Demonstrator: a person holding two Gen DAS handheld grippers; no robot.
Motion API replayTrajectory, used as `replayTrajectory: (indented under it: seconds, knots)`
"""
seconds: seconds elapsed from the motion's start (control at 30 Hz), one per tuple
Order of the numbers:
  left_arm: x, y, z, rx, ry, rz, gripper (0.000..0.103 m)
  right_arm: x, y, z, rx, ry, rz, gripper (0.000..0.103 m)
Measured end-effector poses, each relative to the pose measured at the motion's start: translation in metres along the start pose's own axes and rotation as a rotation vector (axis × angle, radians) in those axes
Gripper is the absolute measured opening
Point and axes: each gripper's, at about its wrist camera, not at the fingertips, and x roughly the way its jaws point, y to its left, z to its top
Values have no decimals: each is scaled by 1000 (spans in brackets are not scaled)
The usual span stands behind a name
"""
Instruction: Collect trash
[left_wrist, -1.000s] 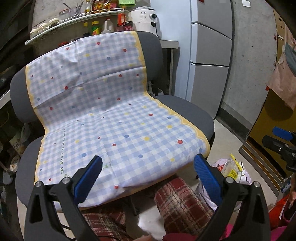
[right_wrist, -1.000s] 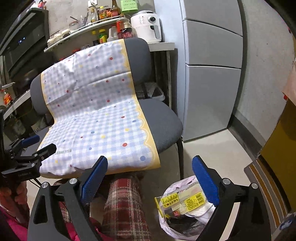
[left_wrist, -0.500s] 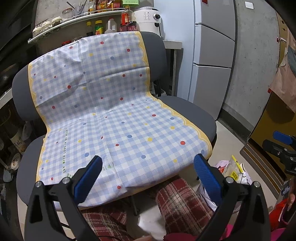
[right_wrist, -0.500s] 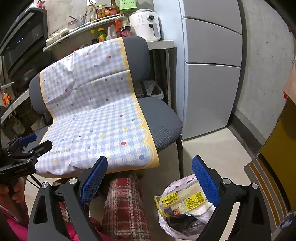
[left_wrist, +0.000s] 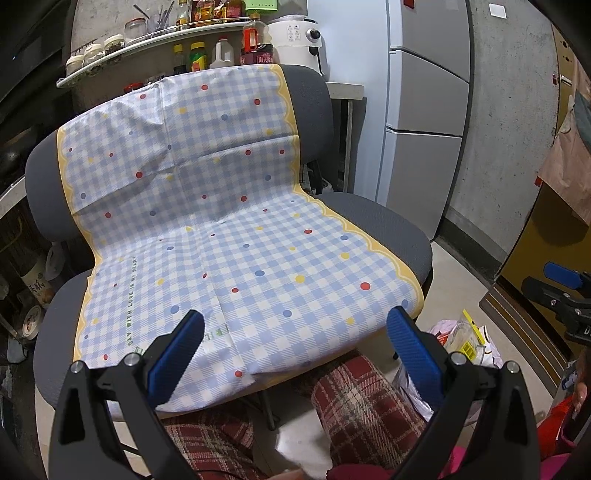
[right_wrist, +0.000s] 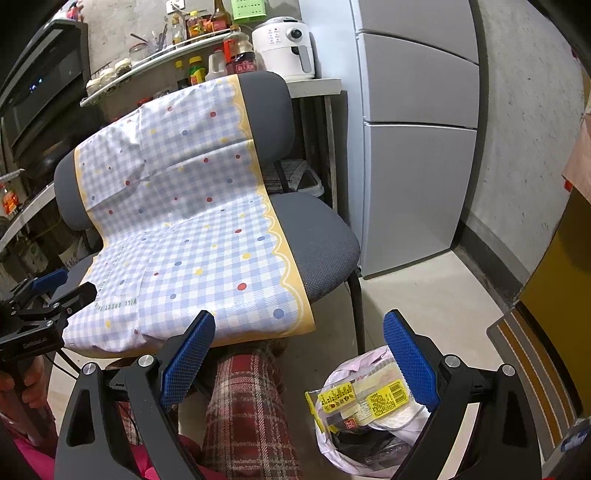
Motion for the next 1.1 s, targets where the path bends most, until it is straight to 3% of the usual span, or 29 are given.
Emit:
replayTrajectory:
  seconds: [1.1]
  knots:
    - [0, 1, -1, -3, 2, 11, 96, 1, -4, -1, 6, 5, 0, 92]
